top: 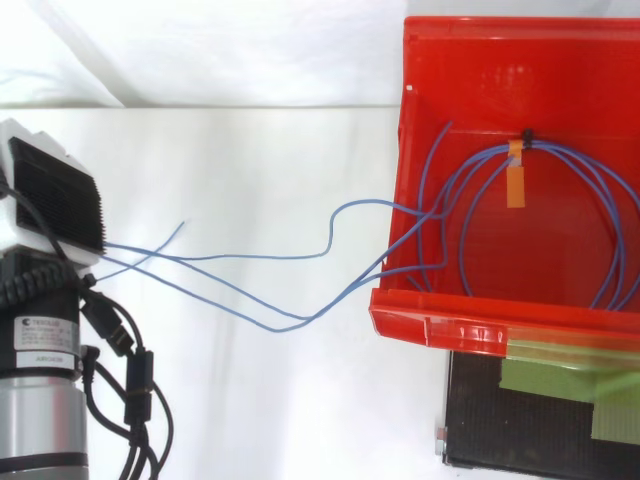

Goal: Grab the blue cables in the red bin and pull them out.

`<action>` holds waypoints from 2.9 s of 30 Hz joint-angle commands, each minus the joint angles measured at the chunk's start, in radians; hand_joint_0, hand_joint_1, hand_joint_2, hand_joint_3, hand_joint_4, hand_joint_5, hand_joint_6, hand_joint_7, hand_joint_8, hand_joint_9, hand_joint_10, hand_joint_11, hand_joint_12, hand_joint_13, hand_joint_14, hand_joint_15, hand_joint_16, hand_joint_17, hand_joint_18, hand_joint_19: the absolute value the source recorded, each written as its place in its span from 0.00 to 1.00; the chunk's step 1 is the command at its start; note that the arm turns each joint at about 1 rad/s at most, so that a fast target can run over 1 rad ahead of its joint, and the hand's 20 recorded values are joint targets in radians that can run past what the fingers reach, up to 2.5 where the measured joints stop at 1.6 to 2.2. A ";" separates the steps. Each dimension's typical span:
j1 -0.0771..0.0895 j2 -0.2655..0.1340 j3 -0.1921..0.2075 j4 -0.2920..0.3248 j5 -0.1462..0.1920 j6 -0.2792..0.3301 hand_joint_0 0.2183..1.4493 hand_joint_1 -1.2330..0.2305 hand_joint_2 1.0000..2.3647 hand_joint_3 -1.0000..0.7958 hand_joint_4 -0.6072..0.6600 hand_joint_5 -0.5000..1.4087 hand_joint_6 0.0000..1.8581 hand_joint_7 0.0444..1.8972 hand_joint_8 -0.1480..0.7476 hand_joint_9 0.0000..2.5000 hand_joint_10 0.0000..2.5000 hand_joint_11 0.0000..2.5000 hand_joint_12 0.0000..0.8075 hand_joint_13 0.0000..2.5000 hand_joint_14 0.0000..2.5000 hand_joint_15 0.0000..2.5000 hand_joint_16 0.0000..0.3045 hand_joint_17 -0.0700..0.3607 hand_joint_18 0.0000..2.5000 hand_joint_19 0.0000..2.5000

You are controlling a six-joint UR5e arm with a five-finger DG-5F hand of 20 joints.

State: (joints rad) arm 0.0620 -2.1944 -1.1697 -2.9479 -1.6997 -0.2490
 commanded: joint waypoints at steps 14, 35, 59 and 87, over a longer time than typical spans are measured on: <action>-0.004 0.001 0.001 0.006 0.000 0.000 0.46 0.19 0.00 0.00 0.70 0.83 0.00 0.47 0.46 0.53 0.01 0.32 0.38 0.64 0.17 0.62 0.13 0.38 0.45 0.50; -0.007 0.001 0.001 0.010 -0.002 0.001 0.47 0.16 0.00 0.00 0.72 0.80 0.06 0.44 0.46 0.52 0.01 0.33 0.38 0.63 0.18 0.62 0.13 0.37 0.44 0.49; -0.011 0.001 0.001 0.032 -0.006 0.000 0.46 0.14 0.00 0.00 0.73 0.76 0.11 0.39 0.46 0.50 0.01 0.33 0.39 0.62 0.19 0.61 0.13 0.38 0.43 0.49; -0.011 0.001 0.001 0.032 -0.006 0.000 0.39 0.28 0.00 0.00 0.72 0.80 0.00 0.43 0.47 0.50 0.01 0.31 0.42 0.61 0.24 0.57 0.15 0.40 0.43 0.48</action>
State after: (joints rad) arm 0.0515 -2.1942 -1.1694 -2.9161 -1.7058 -0.2492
